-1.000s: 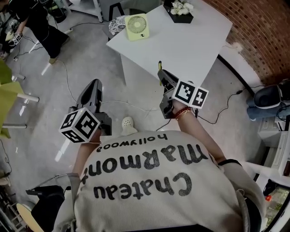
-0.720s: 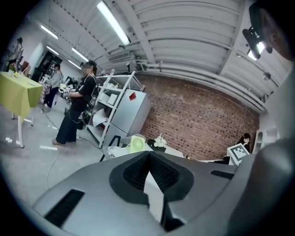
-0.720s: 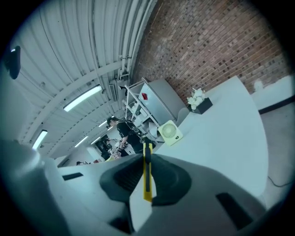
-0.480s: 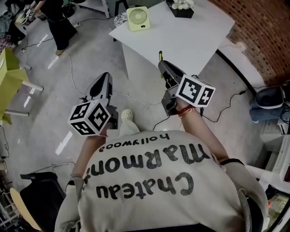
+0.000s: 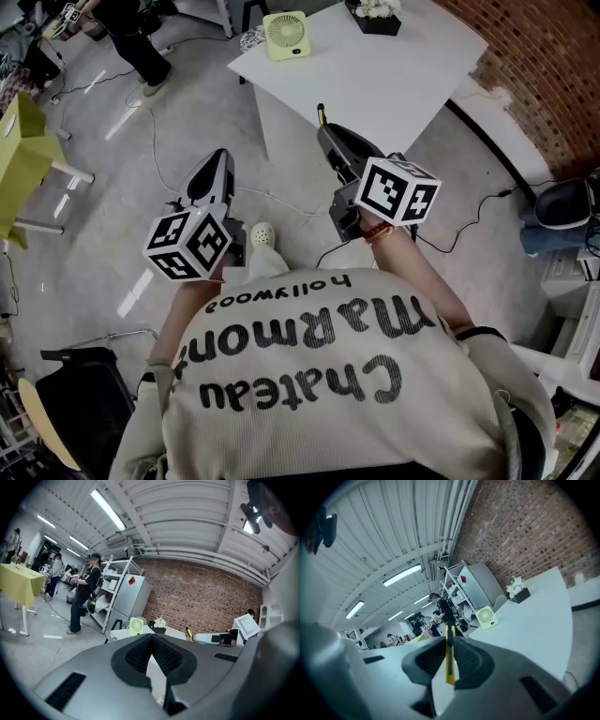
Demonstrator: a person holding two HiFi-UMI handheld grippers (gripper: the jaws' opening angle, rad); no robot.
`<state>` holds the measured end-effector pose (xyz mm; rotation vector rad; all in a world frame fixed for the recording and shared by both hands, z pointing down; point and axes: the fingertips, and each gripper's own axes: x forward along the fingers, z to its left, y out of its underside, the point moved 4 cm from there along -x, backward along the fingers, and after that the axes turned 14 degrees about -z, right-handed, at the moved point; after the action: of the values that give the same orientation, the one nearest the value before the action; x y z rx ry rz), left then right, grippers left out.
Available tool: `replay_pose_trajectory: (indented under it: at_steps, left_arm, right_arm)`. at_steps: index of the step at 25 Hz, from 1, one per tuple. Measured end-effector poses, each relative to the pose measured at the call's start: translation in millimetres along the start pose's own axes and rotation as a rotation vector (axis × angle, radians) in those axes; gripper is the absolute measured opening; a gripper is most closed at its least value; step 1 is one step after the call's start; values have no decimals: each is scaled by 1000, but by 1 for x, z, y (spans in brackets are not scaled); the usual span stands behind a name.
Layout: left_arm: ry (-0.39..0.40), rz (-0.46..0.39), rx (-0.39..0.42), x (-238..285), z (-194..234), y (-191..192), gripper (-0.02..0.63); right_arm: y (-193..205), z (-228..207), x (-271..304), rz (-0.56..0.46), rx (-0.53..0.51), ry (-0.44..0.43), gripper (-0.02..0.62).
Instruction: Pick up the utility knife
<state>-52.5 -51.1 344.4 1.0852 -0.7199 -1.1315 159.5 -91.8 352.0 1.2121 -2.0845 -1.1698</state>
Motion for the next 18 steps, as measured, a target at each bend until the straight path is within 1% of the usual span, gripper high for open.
replay_pose_trajectory:
  at_steps: [4, 7, 11, 18]
  left_arm:
    - [7, 0, 11, 1, -6, -1, 0]
    - [9, -2, 24, 0, -11, -1, 0]
    - [7, -1, 46, -3, -15, 1, 0]
    - [-6, 5, 38, -10, -18, 9, 0]
  right_arm:
    - [-1, 0, -4, 5, -72, 1, 55]
    - [-3, -1, -7, -1, -107, 6, 57]
    - [-2, -3, -12, 0, -133, 16, 57]
    - [5, -6, -20, 24, -160, 15, 58]
